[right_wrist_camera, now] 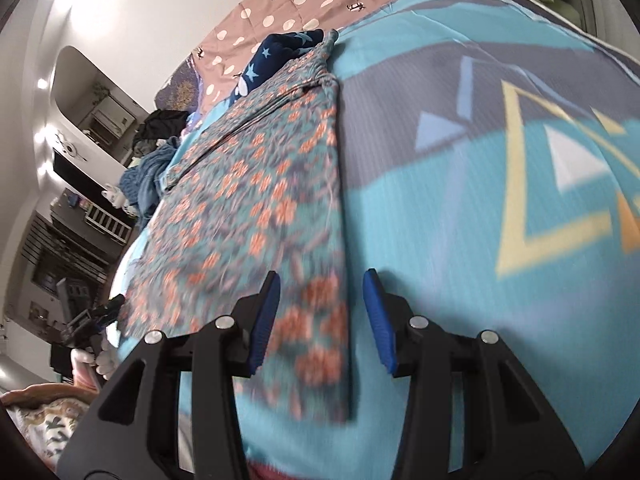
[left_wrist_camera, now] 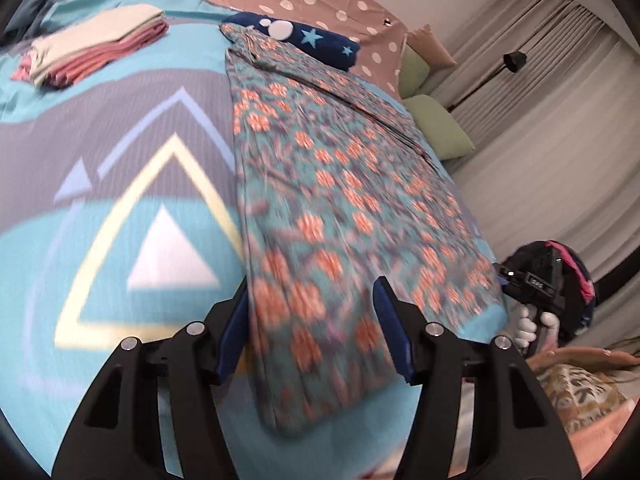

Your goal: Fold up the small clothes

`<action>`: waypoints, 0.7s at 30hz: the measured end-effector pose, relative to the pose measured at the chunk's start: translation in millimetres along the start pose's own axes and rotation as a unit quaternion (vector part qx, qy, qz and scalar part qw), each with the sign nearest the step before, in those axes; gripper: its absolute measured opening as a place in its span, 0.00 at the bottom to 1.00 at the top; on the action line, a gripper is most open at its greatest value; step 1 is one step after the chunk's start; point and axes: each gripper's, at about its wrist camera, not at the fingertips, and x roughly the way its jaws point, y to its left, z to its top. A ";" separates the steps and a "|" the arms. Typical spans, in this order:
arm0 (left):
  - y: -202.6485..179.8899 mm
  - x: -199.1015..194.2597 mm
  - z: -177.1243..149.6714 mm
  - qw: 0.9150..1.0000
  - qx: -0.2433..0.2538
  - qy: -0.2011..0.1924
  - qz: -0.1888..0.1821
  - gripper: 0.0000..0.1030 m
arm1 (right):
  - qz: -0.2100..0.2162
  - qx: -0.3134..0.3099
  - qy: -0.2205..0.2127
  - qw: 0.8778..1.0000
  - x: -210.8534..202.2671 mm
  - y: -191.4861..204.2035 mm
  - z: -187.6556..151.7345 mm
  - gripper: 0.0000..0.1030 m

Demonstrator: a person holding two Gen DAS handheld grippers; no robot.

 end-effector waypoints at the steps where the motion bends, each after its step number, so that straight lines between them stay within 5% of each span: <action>1: 0.5 -2.4 -3.5 1.000 -0.003 0.003 -0.008 0.58 | 0.005 0.003 0.002 1.000 -2.8 -0.4 -3.8 0.43; 15: 6.6 18.9 14.6 0.997 -0.008 0.014 -0.075 0.56 | 0.111 0.048 0.051 0.991 12.1 -4.3 6.3 0.47; 17: 4.7 19.5 14.5 0.998 -0.005 0.011 -0.064 0.49 | 0.112 0.051 0.054 0.991 13.8 -3.1 8.1 0.47; 19: 5.9 16.6 10.4 0.998 -0.006 0.011 -0.056 0.28 | 0.124 0.055 0.060 0.989 11.3 -1.4 4.3 0.45; 21: 12.5 14.1 5.1 0.997 -0.025 0.012 -0.068 0.18 | 0.150 0.071 0.069 0.984 9.6 -3.4 -0.3 0.43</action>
